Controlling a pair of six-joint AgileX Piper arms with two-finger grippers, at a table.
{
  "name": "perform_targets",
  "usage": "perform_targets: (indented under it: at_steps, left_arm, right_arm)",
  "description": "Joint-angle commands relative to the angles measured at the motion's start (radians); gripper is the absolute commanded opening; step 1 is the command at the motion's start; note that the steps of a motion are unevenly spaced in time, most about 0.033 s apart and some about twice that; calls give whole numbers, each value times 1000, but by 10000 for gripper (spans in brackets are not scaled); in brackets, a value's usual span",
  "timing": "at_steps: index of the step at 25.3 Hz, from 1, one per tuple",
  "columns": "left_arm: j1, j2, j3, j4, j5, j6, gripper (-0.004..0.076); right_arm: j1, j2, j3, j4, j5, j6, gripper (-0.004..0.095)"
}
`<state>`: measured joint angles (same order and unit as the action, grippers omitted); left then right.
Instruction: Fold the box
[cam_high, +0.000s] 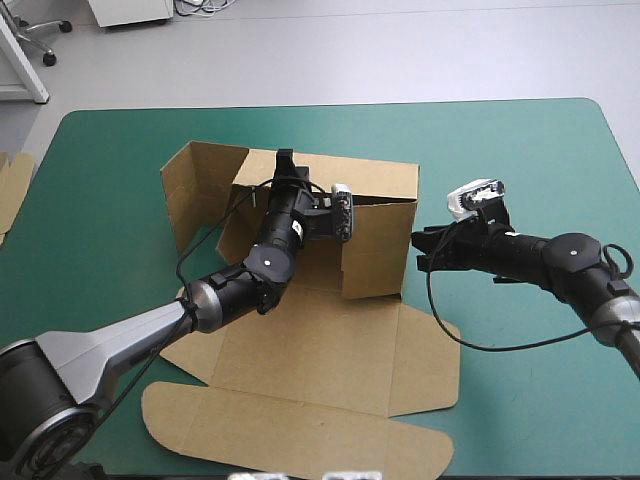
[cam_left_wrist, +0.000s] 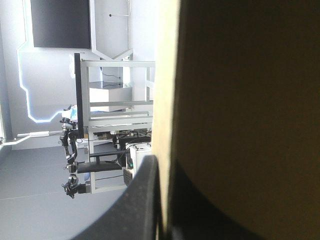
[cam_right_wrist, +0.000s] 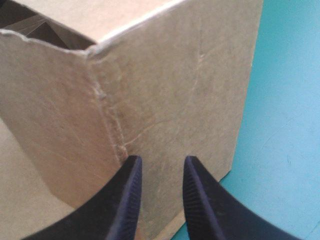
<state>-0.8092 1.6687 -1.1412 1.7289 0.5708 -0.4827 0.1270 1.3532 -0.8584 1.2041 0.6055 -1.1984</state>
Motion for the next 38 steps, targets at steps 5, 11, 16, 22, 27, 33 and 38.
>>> perform_targets:
  at_steps: [5,11,16,22,27,33,38]
  left_arm:
    - [-7,-38,-28,34,-16,-18,-15]
    - [-7,-38,-28,34,-12,-18,-15]
    - [-7,-38,-28,34,-21,-18,-14]
    - [-7,-38,-28,32,-14,-18,-13]
    - [-7,-38,-44,0,37,-17,-13]
    - [-18,-28,-104,-136,42,76,-13]
    - [-26,-9,-127,-179,85,133,-13]
  right_arm:
    - [8,-88,-26,-6,31,-4,295]
    - [8,-86,-26,-30,13,-14,547]
    - [25,-84,-29,-21,-11,-16,603]
    - [109,-84,-48,-35,-109,-3,598]
    - [113,-76,-48,-78,-123,53,565]
    - [113,-55,-48,-74,-160,64,562]
    - [113,-47,-48,-59,-203,64,562]
